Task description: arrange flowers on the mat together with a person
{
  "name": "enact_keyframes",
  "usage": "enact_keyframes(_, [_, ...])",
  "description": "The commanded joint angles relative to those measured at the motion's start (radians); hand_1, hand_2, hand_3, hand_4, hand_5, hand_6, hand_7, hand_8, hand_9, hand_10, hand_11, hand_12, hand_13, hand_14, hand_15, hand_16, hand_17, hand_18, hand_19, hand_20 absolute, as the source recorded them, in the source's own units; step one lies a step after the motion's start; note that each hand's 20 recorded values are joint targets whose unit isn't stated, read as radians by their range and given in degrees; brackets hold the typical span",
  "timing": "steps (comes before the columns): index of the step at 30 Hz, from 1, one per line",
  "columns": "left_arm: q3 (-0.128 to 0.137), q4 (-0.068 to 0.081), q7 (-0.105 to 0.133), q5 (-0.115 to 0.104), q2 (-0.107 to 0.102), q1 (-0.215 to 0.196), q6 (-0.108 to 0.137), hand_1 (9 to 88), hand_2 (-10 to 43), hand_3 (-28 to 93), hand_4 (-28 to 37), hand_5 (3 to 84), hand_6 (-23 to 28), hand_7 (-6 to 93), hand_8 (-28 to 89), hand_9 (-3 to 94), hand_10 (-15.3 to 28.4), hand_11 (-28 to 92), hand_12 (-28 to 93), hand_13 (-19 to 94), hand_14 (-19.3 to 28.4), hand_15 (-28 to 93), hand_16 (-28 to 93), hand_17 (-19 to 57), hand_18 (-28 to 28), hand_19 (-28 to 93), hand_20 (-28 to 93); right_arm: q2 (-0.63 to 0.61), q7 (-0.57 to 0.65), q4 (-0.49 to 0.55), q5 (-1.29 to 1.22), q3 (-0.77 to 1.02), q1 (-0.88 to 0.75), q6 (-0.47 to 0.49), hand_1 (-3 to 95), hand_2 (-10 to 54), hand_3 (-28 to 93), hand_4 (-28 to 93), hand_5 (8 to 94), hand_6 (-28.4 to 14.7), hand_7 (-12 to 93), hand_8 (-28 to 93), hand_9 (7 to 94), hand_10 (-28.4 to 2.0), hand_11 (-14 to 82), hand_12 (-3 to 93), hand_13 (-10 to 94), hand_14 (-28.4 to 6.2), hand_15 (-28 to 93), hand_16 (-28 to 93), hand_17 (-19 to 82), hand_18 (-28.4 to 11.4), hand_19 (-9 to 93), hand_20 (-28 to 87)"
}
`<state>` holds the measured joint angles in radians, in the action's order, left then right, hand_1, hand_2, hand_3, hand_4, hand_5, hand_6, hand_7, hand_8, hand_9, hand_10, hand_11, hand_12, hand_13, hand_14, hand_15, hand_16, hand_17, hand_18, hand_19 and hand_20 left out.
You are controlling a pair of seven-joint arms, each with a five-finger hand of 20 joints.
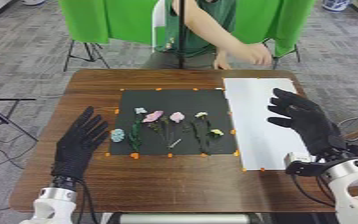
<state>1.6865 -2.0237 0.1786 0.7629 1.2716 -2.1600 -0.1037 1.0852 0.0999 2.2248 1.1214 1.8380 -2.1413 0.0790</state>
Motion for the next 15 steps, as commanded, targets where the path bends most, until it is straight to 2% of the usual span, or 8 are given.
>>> enact_keyframes(1, [-0.005,-0.001,0.004,-0.003,0.006,-0.018,0.021,27.3,1.5,72,-23.6,25.8,0.1,13.8,-9,24.1,10.6,13,15,20,13.3,25,3,-11.3,21.9,45,11,0.02,-0.035,0.014,0.002,-0.039,-0.036,-0.022,18.5,0.4,86,-22,31.9,-5.7,16,-9,30.6,-14.5,9.0,21.9,24,-11.6,17,29,2,-21.5,44,24])
enact_keyframes(4, [-0.003,0.001,-0.004,0.0,0.009,-0.014,0.015,27.3,1.5,72,-23.5,25.1,-0.3,14.2,-9,24.0,10.5,13,15,20,13.4,25,3,-11.3,21.9,45,11,0.022,-0.05,0.015,-0.002,-0.054,-0.037,-0.06,18.6,0.3,87,-22,32.3,-5.5,17,-10,31.3,-14.3,9.5,21.8,25,-11.6,17,29,2,-21.6,44,25])
enact_keyframes(5, [-0.003,0.0,0.0,0.001,0.01,-0.015,0.013,27.3,1.5,72,-23.5,25.0,-0.3,14.2,-9,24.0,10.4,13,15,20,13.5,25,3,-11.3,21.9,45,11,0.014,-0.064,0.014,0.004,-0.062,-0.033,-0.081,18.6,0.3,87,-22,32.4,-5.5,17,-10,31.4,-14.3,9.6,21.8,25,-11.6,18,29,3,-21.6,44,25])
enact_keyframes(7, [-0.005,-0.001,-0.001,0.002,0.01,-0.017,0.022,27.4,1.4,72,-23.6,24.9,-0.3,14.3,-9,23.9,10.4,13,15,20,13.5,25,3,-11.3,21.9,45,11,0.007,-0.07,0.014,0.016,-0.071,-0.031,-0.115,18.7,0.2,87,-22,30.3,-5.4,17,-10,29.9,-14.0,9.2,21.6,27,-11.4,19,30,3,-21.8,45,25])
enact_keyframes(11, [0.012,-0.005,-0.026,0.005,0.021,-0.031,-0.004,27.4,1.4,72,-23.5,24.9,-0.3,14.3,-9,23.8,10.5,13,15,20,13.4,25,3,-11.3,21.7,44,10,0.019,-0.067,0.02,0.031,-0.055,-0.046,-0.1,19.0,-0.5,88,-22,25.4,-5.3,17,-10,24.8,-13.4,6.3,21.7,29,-11.7,26,27,3,-21.9,45,25])
enact_keyframes(15, [0.012,-0.004,-0.023,0.005,0.021,-0.027,0.004,27.5,1.2,71,-23.4,25.0,-0.1,14.2,-9,23.6,10.4,13,15,20,13.3,24,3,-11.5,21.7,43,10,0.046,-0.066,0.032,0.02,-0.016,-0.082,-0.057,19.1,-0.6,88,-22,24.8,-5.3,17,-10,24.2,-13.3,5.4,22.0,30,-11.7,29,26,3,-22.1,44,24])
